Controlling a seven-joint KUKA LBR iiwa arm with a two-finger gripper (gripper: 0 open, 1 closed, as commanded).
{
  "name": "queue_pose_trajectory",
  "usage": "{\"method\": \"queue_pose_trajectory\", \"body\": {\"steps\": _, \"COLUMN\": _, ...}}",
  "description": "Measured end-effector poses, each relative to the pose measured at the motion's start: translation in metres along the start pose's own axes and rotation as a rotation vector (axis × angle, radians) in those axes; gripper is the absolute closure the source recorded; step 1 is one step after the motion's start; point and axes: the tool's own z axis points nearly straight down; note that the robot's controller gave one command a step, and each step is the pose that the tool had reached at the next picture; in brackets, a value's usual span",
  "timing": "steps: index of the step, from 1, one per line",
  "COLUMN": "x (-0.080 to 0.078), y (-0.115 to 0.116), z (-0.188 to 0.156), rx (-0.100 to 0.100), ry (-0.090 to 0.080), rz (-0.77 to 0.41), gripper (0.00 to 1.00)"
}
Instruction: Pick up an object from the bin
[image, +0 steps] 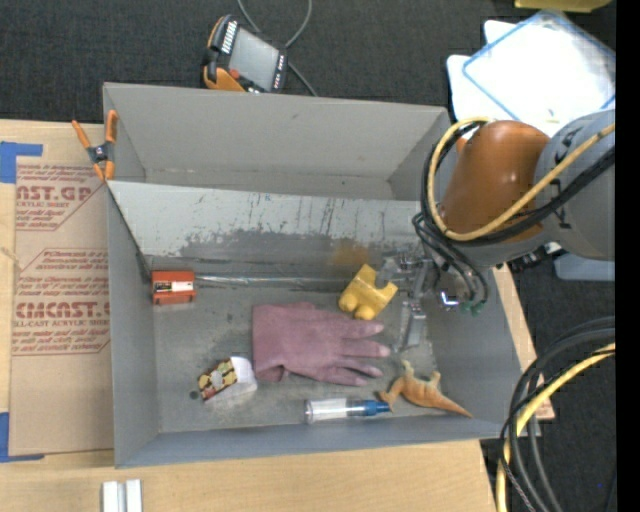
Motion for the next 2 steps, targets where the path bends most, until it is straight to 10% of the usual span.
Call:
{"method": "queue_pose_trajectory", "body": {"steps": 1, "x": 0.000, "y": 0.000, "z": 0.000, "rx": 0.000, "ry": 0.000, "rz": 0.000, "gripper": 0.00}}
{"method": "queue_pose_trajectory", "body": {"steps": 2, "x": 0.015, "y": 0.019, "z": 0.090, "rx": -0.006, "ry": 0.020, "rz": -0.118, "gripper": 0.00}}
